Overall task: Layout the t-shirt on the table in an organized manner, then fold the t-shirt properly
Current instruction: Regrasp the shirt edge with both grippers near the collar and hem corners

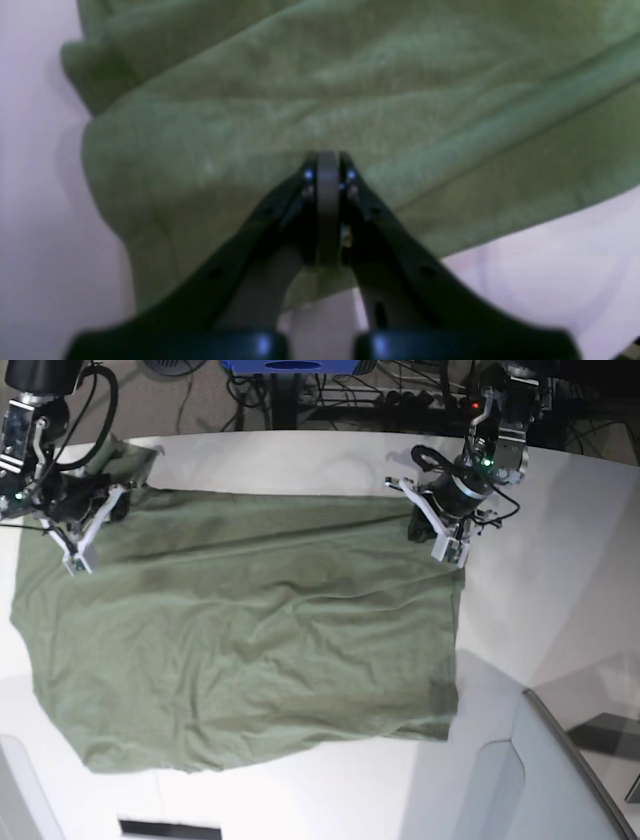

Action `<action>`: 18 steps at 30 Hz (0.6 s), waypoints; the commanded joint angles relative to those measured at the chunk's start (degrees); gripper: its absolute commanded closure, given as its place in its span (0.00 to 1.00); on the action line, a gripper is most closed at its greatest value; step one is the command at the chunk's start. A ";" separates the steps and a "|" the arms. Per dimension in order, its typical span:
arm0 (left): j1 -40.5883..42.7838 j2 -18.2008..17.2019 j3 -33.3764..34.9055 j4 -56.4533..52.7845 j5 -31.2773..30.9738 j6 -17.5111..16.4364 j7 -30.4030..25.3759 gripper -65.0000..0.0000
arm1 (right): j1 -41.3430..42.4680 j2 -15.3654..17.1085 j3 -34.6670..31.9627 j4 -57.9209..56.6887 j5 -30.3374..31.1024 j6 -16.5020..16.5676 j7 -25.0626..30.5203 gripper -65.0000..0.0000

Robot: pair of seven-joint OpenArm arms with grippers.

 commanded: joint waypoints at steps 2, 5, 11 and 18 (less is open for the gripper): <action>1.64 -0.59 -0.09 1.66 0.70 0.09 2.53 1.00 | -0.79 1.58 2.28 0.13 -0.94 -0.61 -0.27 0.91; 2.52 -0.59 -0.09 3.50 0.70 0.09 2.53 1.00 | -0.96 2.90 3.25 0.22 -0.94 -0.61 -0.27 0.91; 1.55 -0.59 -0.26 5.70 0.70 0.09 2.53 1.00 | -0.61 3.95 3.16 0.66 -0.94 -0.61 -0.27 0.91; -1.09 -0.59 -6.68 10.18 0.70 0.09 2.62 1.00 | -2.11 2.28 2.90 9.27 -0.85 -0.61 -1.23 0.91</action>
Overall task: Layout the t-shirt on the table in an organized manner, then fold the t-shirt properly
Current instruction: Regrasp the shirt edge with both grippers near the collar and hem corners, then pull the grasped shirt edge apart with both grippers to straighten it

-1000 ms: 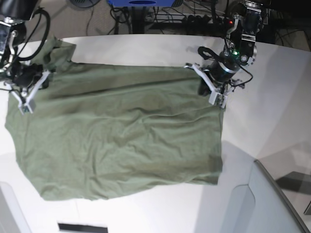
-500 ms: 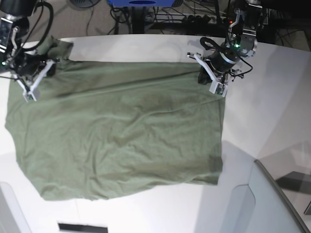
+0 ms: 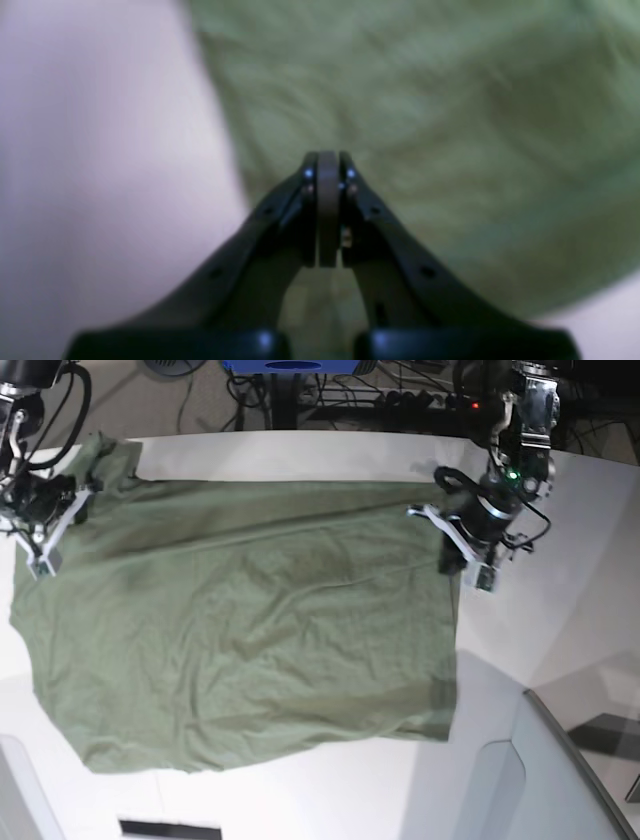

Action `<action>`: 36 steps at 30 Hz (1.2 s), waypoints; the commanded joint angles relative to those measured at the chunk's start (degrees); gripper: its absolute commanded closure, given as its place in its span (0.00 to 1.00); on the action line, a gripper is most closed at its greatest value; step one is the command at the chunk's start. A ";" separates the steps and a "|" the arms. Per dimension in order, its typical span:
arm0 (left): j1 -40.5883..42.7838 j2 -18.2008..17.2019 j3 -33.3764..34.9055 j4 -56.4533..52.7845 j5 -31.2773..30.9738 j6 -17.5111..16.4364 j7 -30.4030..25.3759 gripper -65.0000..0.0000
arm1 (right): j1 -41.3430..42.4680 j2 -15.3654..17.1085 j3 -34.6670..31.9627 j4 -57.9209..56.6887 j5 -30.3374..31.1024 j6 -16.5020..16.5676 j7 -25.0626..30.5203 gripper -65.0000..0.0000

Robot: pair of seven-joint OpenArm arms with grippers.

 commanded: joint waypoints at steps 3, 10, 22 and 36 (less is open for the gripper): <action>-3.88 -0.30 -0.36 -3.19 -0.22 -0.17 -0.88 1.00 | 0.23 -0.87 -3.74 2.84 0.59 0.31 -0.76 0.91; -12.41 1.45 -0.28 -15.15 -0.13 -0.26 -1.23 1.00 | 1.99 -4.83 -12.62 -0.50 0.59 0.31 1.35 0.91; -19.18 -1.98 -0.28 -33.08 -0.04 -0.26 -7.65 1.00 | 1.20 -1.93 -12.10 -8.24 0.59 0.40 4.60 0.91; -23.31 -5.67 -1.07 -33.08 -0.22 -0.17 -8.96 1.00 | 0.50 1.32 -8.23 -12.11 0.77 0.49 6.54 0.91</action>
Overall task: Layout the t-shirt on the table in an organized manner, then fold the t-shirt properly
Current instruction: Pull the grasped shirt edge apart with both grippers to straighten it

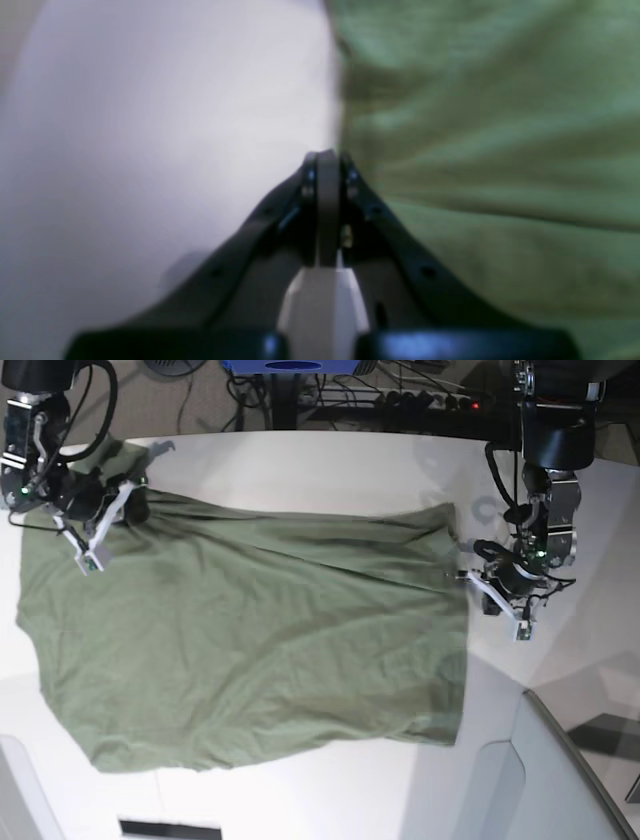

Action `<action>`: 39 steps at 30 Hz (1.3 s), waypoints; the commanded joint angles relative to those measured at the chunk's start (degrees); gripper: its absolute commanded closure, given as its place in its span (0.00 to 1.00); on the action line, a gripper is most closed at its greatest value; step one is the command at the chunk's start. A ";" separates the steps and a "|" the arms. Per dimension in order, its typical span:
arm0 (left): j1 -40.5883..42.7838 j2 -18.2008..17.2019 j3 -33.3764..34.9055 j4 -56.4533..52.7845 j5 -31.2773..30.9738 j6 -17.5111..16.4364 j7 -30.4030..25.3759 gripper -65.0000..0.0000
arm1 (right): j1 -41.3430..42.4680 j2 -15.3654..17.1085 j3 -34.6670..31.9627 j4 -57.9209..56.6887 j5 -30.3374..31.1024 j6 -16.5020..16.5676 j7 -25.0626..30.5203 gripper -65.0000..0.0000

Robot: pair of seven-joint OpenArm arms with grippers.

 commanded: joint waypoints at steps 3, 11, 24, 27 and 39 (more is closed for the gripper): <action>-1.41 -0.55 0.11 4.73 -0.88 0.07 -1.01 1.00 | -0.20 -1.00 0.40 4.13 -4.48 -2.05 -6.95 0.91; 3.77 7.36 0.55 23.80 -0.96 -0.28 13.06 1.00 | -0.11 -5.05 0.32 16.18 -4.39 -2.05 -13.19 0.91; 23.55 10.44 6.18 42.26 -0.61 -0.11 16.49 1.00 | -0.03 -6.54 0.32 19.43 -4.30 -2.31 -7.91 0.91; 27.07 10.17 6.53 42.00 -0.44 -0.11 16.49 1.00 | 0.76 -6.54 2.34 19.25 -4.48 -2.31 -6.86 0.91; 31.12 7.98 4.25 38.92 -0.96 -0.02 16.05 1.00 | 0.76 -6.10 5.50 18.99 -4.56 -2.05 -6.77 0.91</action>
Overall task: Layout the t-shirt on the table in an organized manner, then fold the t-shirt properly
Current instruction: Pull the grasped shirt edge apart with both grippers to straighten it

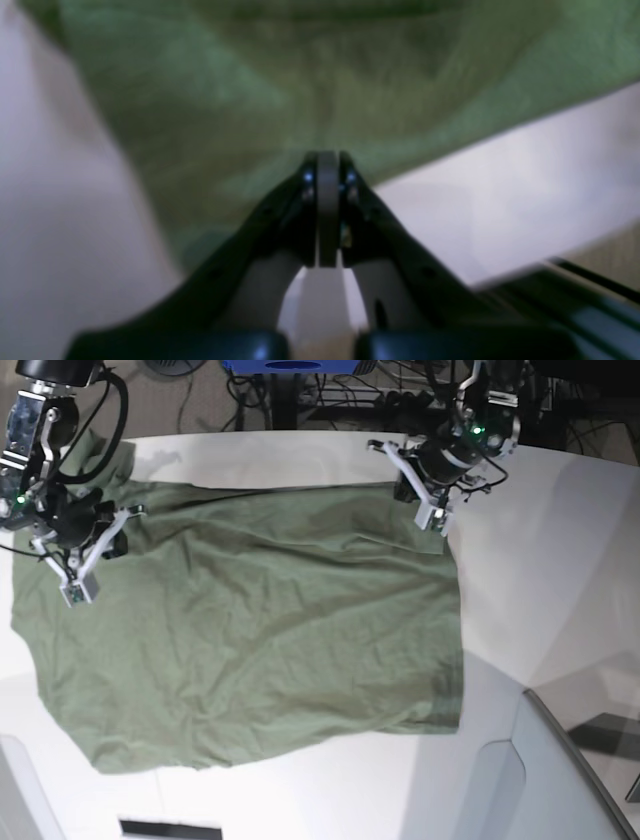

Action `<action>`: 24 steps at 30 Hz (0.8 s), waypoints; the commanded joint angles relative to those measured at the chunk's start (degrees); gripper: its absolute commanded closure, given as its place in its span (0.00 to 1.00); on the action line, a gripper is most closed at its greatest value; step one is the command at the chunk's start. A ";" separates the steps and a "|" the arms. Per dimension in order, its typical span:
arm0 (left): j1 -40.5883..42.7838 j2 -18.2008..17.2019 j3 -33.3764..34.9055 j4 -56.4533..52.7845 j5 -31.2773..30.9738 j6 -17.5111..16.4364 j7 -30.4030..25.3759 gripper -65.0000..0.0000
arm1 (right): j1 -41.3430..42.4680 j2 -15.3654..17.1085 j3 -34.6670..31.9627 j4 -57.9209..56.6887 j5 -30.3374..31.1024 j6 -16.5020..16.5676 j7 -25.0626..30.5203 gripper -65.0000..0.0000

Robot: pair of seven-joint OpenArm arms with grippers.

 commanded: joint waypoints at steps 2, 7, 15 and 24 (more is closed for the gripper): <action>0.39 -0.44 -1.55 4.83 -0.31 0.02 -1.13 1.00 | 0.37 0.50 0.10 0.85 0.59 0.20 0.77 0.91; -2.78 -0.35 -1.99 3.86 -0.13 0.02 -1.04 1.00 | 0.46 0.50 -0.07 0.85 0.59 0.20 0.77 0.91; -6.21 -1.32 -1.99 -8.01 0.31 0.11 -1.13 1.00 | -0.42 0.85 0.54 0.85 0.59 -0.06 1.21 0.91; -1.11 -4.75 -3.93 -8.36 0.04 0.11 -5.62 1.00 | 0.02 -1.44 17.69 0.76 0.59 -0.06 -1.43 0.83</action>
